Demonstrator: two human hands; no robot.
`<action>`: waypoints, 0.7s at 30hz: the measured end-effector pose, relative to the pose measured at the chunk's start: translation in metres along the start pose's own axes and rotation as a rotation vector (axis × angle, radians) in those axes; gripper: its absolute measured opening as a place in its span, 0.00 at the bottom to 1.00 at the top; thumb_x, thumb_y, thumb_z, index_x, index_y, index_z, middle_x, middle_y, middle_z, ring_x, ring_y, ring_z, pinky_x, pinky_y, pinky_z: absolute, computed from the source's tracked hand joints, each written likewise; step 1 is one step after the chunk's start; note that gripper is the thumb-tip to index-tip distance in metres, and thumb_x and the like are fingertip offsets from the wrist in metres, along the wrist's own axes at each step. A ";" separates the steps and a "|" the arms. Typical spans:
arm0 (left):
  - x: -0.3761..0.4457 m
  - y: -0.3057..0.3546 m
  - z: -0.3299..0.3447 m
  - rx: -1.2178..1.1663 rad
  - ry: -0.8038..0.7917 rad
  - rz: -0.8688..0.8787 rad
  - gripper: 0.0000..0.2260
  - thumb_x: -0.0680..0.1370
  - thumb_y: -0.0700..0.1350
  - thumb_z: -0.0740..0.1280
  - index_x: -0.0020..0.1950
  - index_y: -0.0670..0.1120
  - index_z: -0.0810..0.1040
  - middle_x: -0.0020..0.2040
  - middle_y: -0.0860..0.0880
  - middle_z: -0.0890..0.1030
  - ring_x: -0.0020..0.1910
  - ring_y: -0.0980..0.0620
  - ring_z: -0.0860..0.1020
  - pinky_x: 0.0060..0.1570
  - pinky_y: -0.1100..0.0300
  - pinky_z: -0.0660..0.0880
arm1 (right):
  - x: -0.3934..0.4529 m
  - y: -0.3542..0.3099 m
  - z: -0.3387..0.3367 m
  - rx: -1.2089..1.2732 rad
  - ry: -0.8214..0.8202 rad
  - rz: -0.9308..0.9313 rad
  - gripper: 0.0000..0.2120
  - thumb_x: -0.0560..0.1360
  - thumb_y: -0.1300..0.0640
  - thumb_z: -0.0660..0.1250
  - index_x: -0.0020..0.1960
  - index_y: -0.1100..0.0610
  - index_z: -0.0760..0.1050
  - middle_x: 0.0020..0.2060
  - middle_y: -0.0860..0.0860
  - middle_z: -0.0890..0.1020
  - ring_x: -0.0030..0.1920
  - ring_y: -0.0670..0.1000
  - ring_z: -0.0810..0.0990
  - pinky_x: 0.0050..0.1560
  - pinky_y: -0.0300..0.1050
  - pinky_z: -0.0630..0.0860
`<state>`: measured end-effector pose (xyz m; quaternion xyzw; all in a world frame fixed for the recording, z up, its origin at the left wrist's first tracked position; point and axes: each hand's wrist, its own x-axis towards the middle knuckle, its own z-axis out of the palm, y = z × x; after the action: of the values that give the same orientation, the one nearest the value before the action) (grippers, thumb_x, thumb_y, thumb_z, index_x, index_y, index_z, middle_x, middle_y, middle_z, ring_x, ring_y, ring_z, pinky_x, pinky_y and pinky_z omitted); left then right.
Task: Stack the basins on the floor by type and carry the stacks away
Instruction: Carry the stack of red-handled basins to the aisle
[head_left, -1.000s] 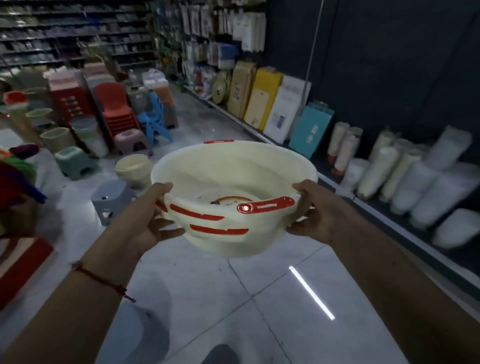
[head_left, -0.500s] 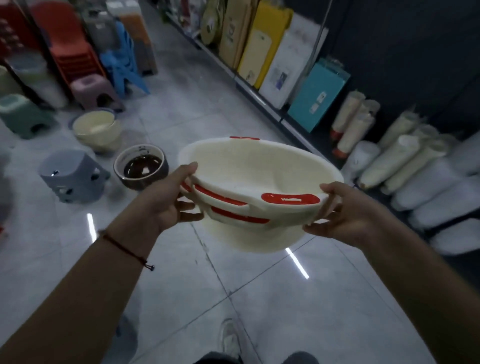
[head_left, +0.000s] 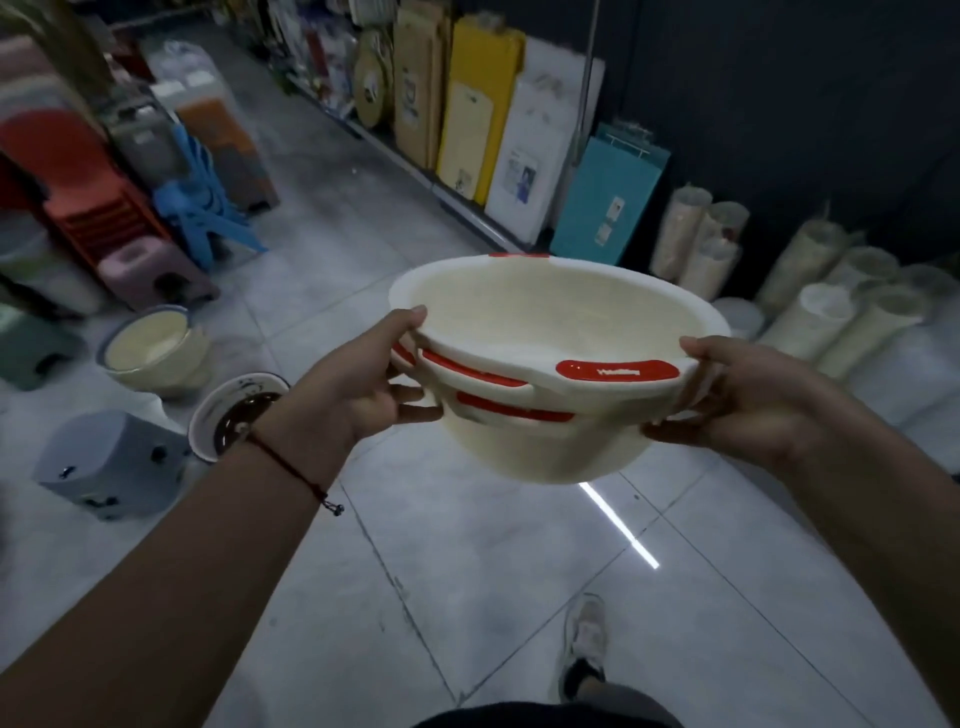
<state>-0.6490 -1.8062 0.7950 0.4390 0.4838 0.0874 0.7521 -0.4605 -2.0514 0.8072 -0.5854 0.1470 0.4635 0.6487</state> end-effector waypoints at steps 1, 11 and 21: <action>0.014 0.007 0.010 -0.013 0.014 -0.012 0.21 0.76 0.53 0.71 0.66 0.46 0.74 0.62 0.43 0.78 0.57 0.36 0.79 0.51 0.39 0.79 | 0.016 -0.017 0.002 -0.012 0.009 0.007 0.27 0.76 0.59 0.68 0.72 0.55 0.64 0.63 0.62 0.72 0.59 0.64 0.75 0.40 0.64 0.79; 0.123 0.104 0.008 -0.213 0.178 0.003 0.21 0.75 0.54 0.72 0.64 0.46 0.76 0.58 0.41 0.80 0.54 0.39 0.81 0.47 0.38 0.80 | 0.153 -0.158 0.122 -0.277 -0.045 0.117 0.24 0.74 0.57 0.71 0.66 0.53 0.64 0.60 0.62 0.74 0.58 0.63 0.76 0.51 0.70 0.77; 0.278 0.214 -0.086 -0.280 0.225 -0.056 0.13 0.76 0.49 0.72 0.57 0.46 0.75 0.56 0.41 0.78 0.56 0.35 0.79 0.42 0.40 0.81 | 0.293 -0.195 0.305 -0.361 -0.032 0.149 0.24 0.80 0.59 0.64 0.72 0.59 0.60 0.62 0.61 0.74 0.53 0.57 0.80 0.57 0.69 0.76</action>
<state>-0.5116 -1.4735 0.7609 0.3038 0.5601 0.1813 0.7491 -0.2626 -1.6298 0.7968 -0.6723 0.0938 0.5384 0.4992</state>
